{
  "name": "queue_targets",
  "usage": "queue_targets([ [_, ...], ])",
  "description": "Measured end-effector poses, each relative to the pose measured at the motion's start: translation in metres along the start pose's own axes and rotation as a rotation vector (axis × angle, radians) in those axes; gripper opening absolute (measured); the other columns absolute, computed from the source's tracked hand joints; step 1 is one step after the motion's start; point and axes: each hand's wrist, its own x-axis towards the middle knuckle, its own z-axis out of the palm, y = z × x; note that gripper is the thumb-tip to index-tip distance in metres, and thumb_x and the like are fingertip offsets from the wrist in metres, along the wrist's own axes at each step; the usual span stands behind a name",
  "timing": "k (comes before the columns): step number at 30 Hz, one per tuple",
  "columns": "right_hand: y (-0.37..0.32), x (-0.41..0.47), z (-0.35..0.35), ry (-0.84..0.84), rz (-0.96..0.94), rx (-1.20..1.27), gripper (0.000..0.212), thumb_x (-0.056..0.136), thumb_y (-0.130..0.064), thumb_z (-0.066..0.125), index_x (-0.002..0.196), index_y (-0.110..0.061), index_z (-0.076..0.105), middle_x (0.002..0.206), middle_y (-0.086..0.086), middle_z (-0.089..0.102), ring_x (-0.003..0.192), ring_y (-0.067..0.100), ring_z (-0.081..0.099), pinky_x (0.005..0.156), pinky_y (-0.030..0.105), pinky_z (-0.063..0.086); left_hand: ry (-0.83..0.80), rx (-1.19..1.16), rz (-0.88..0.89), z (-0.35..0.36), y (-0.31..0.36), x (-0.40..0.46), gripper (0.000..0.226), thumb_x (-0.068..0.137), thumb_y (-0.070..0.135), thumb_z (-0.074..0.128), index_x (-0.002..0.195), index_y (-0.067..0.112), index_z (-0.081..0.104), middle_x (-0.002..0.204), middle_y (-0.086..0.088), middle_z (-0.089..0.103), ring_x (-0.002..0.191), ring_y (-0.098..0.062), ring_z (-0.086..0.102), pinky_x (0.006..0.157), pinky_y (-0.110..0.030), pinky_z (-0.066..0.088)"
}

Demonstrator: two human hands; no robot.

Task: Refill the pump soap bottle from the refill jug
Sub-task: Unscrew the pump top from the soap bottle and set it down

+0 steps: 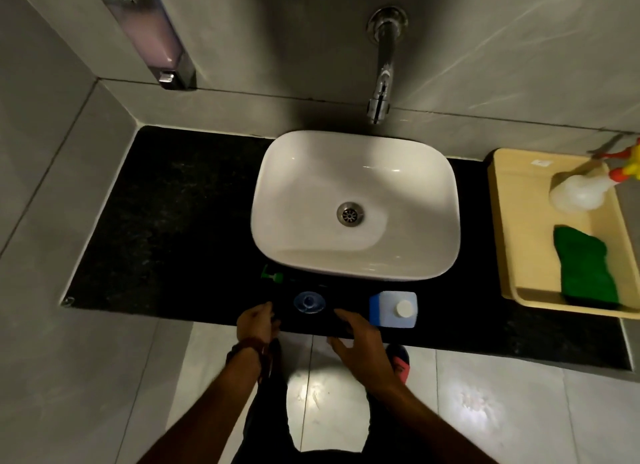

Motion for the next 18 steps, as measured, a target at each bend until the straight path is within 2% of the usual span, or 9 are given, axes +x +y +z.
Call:
queue_targets([
  [2,0.015,-0.014,-0.008,0.007,0.036,-0.038,0.046,0.089,-0.025,0.081,0.132,-0.023,0.065,0.122,-0.018,0.061,0.109,-0.003,0.059,0.094,0.0,0.041,0.004,0.156,0.015,-0.009,-0.026,-0.007,0.022,0.095,0.014,0.06,0.074,0.009,0.064,0.085,-0.02,0.066,0.074,-0.032,0.064,0.072,-0.043,0.056],
  [4,0.029,-0.026,-0.019,0.04,0.087,-0.051,0.032,0.089,-0.02,0.08,0.12,-0.022,0.073,0.112,-0.021,0.064,0.098,-0.01,0.059,0.087,-0.001,0.044,-0.022,0.365,0.05,-0.011,-0.05,-0.017,0.022,0.095,0.016,0.06,0.082,0.0,0.067,0.085,-0.026,0.07,0.078,-0.039,0.068,0.076,-0.049,0.058],
  [6,0.043,-0.035,-0.031,0.08,0.124,-0.055,0.019,0.088,-0.01,0.079,0.106,-0.016,0.078,0.103,-0.013,0.073,0.092,-0.002,0.067,0.086,0.01,0.054,-0.163,0.597,0.11,-0.007,-0.068,-0.028,0.02,0.095,0.014,0.058,0.083,0.001,0.067,0.08,-0.022,0.07,0.073,-0.035,0.069,0.069,-0.04,0.057],
  [7,0.049,-0.037,-0.038,0.106,0.144,-0.057,0.016,0.088,-0.006,0.078,0.101,-0.014,0.079,0.099,-0.009,0.075,0.09,0.002,0.069,0.085,0.015,0.057,-0.262,0.725,0.143,-0.002,-0.073,-0.035,0.021,0.095,0.014,0.057,0.078,0.005,0.067,0.075,-0.014,0.069,0.067,-0.026,0.067,0.064,-0.032,0.054],
  [8,0.055,-0.04,-0.046,0.135,0.17,-0.057,0.016,0.088,-0.003,0.078,0.098,-0.015,0.079,0.096,-0.009,0.075,0.088,0.003,0.069,0.084,0.016,0.058,-0.36,0.849,0.192,0.005,-0.076,-0.043,0.02,0.095,0.015,0.057,0.078,0.009,0.067,0.073,-0.007,0.067,0.065,-0.017,0.063,0.061,-0.026,0.051],
  [10,0.062,-0.042,-0.063,0.203,0.22,-0.022,0.021,0.087,-0.002,0.077,0.094,-0.021,0.074,0.091,-0.016,0.069,0.088,0.001,0.067,0.081,0.012,0.056,-0.484,0.992,0.35,0.024,-0.078,-0.058,0.011,0.096,0.018,0.059,0.095,0.012,0.068,0.083,0.0,0.065,0.071,-0.01,0.059,0.06,-0.013,0.046],
  [12,0.064,-0.037,-0.077,0.278,0.251,0.039,0.029,0.084,0.0,0.08,0.102,-0.02,0.069,0.095,-0.018,0.064,0.091,0.001,0.066,0.076,0.0,0.048,-0.553,0.947,0.482,0.043,-0.073,-0.072,0.021,0.094,0.016,0.063,0.115,0.013,0.064,0.098,0.003,0.065,0.084,-0.008,0.06,0.064,-0.001,0.043],
  [14,0.06,-0.029,-0.091,0.285,0.233,0.087,0.051,0.078,-0.001,0.085,0.121,-0.017,0.063,0.109,-0.018,0.061,0.097,-0.012,0.057,0.075,-0.006,0.043,-0.572,0.829,0.566,0.062,-0.062,-0.087,0.032,0.093,0.011,0.064,0.124,0.013,0.058,0.109,0.003,0.064,0.095,-0.009,0.063,0.072,0.001,0.044],
  [18,0.049,-0.012,-0.111,0.184,0.1,0.123,0.085,0.068,-0.011,0.095,0.14,-0.023,0.051,0.124,-0.023,0.057,0.114,-0.013,0.053,0.093,0.004,0.045,-0.548,0.679,0.718,0.093,-0.036,-0.107,0.049,0.09,0.006,0.065,0.135,0.018,0.05,0.127,0.001,0.06,0.11,-0.011,0.063,0.087,-0.011,0.05],
])
